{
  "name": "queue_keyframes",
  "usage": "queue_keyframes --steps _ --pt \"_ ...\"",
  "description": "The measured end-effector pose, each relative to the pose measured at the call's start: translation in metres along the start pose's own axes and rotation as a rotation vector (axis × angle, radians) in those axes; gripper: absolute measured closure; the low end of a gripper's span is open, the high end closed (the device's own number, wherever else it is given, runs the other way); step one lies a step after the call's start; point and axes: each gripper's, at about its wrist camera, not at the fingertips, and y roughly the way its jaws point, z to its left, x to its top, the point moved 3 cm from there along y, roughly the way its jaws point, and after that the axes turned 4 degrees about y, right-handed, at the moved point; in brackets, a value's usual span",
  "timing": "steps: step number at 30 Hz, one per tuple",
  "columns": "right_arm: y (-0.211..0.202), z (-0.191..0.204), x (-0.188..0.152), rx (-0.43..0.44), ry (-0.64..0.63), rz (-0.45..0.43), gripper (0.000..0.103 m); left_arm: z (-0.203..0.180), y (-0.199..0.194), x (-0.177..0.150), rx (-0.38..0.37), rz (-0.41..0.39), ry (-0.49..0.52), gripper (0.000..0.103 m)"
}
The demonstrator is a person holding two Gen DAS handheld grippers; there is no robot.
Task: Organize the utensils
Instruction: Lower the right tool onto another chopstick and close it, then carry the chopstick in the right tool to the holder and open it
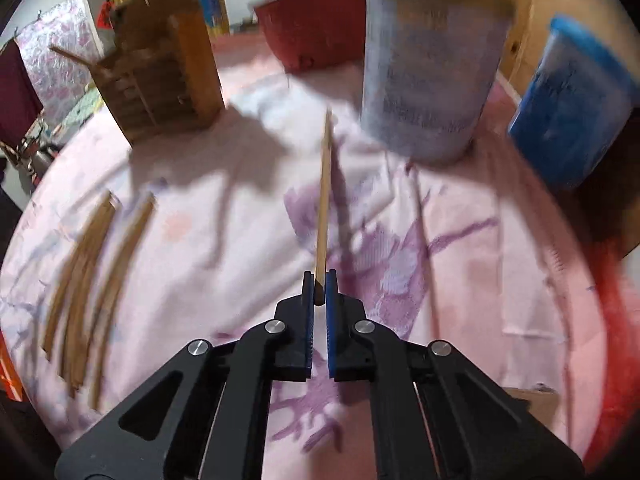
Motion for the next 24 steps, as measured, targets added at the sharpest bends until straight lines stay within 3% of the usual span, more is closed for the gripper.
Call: queue_keyframes --steps 3,10,16,24 --pt "-0.048 0.015 0.028 -0.008 -0.042 -0.107 0.097 0.000 -0.004 0.001 -0.022 -0.021 0.007 0.029" --pt "-0.126 0.049 0.081 0.028 -0.082 -0.246 0.097 0.008 -0.008 -0.004 -0.075 -0.045 0.003 0.029" --pt "-0.159 0.081 0.119 0.096 -0.090 -0.310 0.097 0.029 -0.013 -0.020 -0.074 -0.056 -0.023 0.029" --pt "-0.173 0.129 0.186 0.196 -0.118 -0.401 0.097 0.071 -0.017 -0.057 -0.052 -0.027 -0.138 0.029"
